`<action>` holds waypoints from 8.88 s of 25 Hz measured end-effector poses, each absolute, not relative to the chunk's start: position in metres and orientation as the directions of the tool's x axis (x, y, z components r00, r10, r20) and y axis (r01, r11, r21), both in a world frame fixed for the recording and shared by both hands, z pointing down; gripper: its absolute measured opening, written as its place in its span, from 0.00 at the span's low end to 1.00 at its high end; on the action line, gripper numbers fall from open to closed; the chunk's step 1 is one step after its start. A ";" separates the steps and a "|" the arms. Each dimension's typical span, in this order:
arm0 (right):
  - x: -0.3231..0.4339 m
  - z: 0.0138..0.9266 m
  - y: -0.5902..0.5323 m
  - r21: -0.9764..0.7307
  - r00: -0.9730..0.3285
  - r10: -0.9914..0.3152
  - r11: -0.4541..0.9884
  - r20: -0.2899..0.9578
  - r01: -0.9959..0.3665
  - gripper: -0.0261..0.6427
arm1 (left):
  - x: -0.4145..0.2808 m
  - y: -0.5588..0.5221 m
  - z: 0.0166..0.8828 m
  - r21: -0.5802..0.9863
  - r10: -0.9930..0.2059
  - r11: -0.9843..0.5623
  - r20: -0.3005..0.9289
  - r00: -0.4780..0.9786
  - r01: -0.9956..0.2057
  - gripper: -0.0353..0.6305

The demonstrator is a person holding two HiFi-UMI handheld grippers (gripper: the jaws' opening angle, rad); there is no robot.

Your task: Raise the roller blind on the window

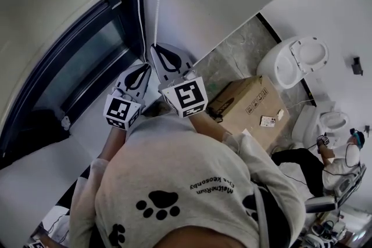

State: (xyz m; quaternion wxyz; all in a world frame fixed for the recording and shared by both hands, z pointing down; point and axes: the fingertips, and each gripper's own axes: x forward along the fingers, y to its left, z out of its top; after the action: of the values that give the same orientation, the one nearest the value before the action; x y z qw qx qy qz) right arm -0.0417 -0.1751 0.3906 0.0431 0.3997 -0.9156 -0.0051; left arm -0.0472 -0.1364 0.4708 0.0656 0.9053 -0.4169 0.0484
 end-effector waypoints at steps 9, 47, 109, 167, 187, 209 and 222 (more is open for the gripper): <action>-0.041 0.388 -0.168 0.036 -0.686 -0.724 0.689 0.068 -0.724 0.06 | -0.056 -0.136 0.379 0.114 -0.756 -0.643 0.066 0.651 -0.758 0.10; -0.049 0.385 -0.168 0.057 -0.696 -0.715 0.699 0.058 -0.713 0.06 | -0.038 -0.173 0.203 -0.036 -0.732 -0.679 -0.045 0.680 -0.733 0.06; -0.023 0.482 -0.151 0.004 -0.679 -0.667 0.715 0.307 -0.700 0.19 | -0.040 -0.181 0.401 0.150 -0.752 -0.608 0.206 0.626 -0.779 0.06; -0.056 0.321 -0.186 0.068 -0.711 -0.698 0.716 0.081 -0.695 0.05 | -0.038 -0.172 0.506 0.132 -0.732 -0.590 0.330 0.597 -0.797 0.07; -0.055 0.376 -0.183 0.029 -0.698 -0.697 0.711 0.162 -0.703 0.05 | -0.047 -0.159 0.556 0.142 -0.723 -0.583 0.358 0.591 -0.800 0.07; -0.048 0.378 -0.183 0.035 -0.688 -0.713 0.698 0.137 -0.716 0.05 | -0.085 -0.163 0.389 0.186 -0.808 -0.571 0.049 0.588 -0.800 0.18; -0.054 0.378 -0.181 0.038 -0.692 -0.709 0.702 0.137 -0.711 0.05 | -0.053 -0.167 0.275 0.038 -0.734 -0.679 -0.012 0.679 -0.734 0.18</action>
State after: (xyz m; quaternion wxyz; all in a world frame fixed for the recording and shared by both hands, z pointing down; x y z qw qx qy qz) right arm -0.0536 -0.1807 0.3785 0.0707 0.3859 -0.9198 0.0088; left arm -0.0527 -0.1668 0.2754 0.0148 0.9160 -0.4006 -0.0130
